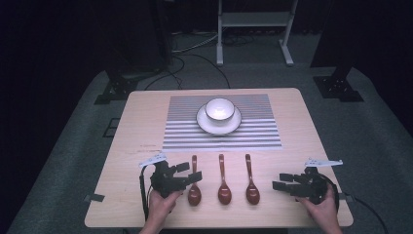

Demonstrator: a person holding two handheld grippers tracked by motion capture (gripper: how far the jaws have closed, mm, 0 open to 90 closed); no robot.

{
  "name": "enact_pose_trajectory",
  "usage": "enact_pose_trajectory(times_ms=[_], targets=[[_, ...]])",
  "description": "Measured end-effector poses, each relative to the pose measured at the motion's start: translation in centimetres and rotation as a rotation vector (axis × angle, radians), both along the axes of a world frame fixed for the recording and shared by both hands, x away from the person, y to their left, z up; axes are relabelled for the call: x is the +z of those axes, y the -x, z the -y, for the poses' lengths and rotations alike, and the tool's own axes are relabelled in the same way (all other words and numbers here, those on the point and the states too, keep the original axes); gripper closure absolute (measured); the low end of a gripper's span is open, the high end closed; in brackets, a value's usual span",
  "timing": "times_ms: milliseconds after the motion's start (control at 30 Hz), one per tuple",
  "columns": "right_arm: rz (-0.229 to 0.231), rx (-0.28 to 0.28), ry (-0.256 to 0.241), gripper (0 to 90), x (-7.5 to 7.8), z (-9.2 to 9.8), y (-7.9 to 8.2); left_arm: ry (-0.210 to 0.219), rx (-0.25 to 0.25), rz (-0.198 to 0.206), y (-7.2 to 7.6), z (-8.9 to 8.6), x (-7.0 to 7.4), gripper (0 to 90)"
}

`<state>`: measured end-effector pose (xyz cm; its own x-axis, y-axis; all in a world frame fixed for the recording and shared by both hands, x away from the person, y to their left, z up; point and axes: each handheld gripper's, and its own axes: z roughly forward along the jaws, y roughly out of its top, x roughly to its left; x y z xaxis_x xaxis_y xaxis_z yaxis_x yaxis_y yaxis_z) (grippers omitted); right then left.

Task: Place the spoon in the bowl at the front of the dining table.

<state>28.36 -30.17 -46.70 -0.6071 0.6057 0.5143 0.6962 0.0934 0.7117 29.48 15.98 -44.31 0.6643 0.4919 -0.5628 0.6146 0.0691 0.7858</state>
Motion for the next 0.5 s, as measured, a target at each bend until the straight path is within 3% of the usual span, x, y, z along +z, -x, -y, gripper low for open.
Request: enact_pose_trajectory(times_ms=[500], targets=[[0.004, 0.000, 0.011, 29.2, -0.1, -0.1, 0.1, -0.006, -0.035, -0.027, 0.2, 1.5, -0.4, 5.4]])
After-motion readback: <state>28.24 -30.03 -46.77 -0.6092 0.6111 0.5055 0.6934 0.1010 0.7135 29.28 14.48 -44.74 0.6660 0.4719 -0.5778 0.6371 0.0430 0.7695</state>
